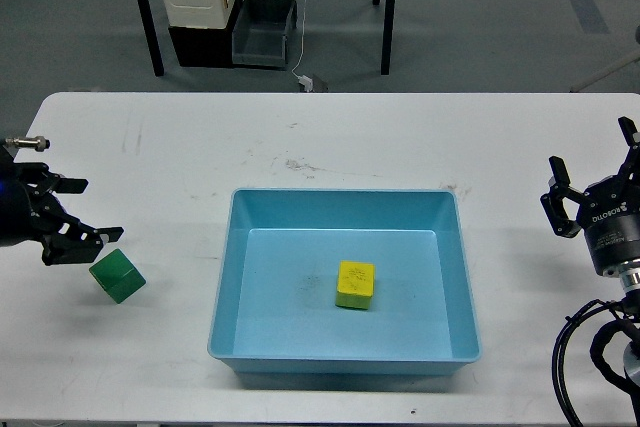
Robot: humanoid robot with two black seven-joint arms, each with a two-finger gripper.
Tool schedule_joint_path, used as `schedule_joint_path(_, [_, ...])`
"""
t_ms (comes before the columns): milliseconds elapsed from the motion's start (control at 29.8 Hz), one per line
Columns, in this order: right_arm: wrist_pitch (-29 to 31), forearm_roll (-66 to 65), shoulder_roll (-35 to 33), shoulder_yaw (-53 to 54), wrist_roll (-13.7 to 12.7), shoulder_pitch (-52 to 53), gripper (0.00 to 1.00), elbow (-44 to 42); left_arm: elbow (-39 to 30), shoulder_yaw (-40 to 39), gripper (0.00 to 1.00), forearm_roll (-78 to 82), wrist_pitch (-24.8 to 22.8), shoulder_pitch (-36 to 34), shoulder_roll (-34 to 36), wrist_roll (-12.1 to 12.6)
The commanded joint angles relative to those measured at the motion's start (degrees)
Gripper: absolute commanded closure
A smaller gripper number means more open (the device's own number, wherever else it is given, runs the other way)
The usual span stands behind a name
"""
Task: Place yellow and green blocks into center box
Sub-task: 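Lower the left gripper onto the green cube and close it, then lift the green cube and place it in the bin beside the yellow cube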
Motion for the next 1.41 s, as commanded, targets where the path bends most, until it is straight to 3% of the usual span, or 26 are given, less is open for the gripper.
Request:
schedule_joint_path(0, [-0.01, 0.0, 0.03, -0.23, 0.0, -0.04, 0.0, -0.09, 0.0, 2.6, 0.0, 0.06, -0.04, 0.17, -0.11, 0.01])
schedule_joint_path(268, [0.17, 0.0, 0.03, -0.58, 0.0, -0.83, 0.0, -0.09, 2.64, 7.26, 0.0, 0.5, -0.57, -0.45, -1.16, 0.01])
schedule_joint_path(838, [0.17, 0.0, 0.03, -0.58, 0.0, -0.83, 0.0, -0.18, 6.16, 8.5, 0.02, 0.07, -0.74, -0.28, -7.23, 0.01])
schedule_joint_path(1006, [0.17, 0.0, 0.03, -0.58, 0.0, -0.83, 0.0, -0.26, 7.39, 8.85, 0.18, 0.5, -0.04, -0.19, -8.9, 0.01])
schedule_joint_path(1307, [0.16, 0.0, 0.03, -0.49, 0.0, -0.83, 0.0, -0.35, 9.32, 10.35, 0.71, 0.61, 0.66, -0.28, -9.34, 0.01])
schedule_joint_path(1374, [0.08, 0.0, 0.03, -0.49, 0.0, -0.83, 0.0, -0.35, 9.41, 10.26, 0.79, 0.61, 1.01, -0.45, -9.17, 0.01])
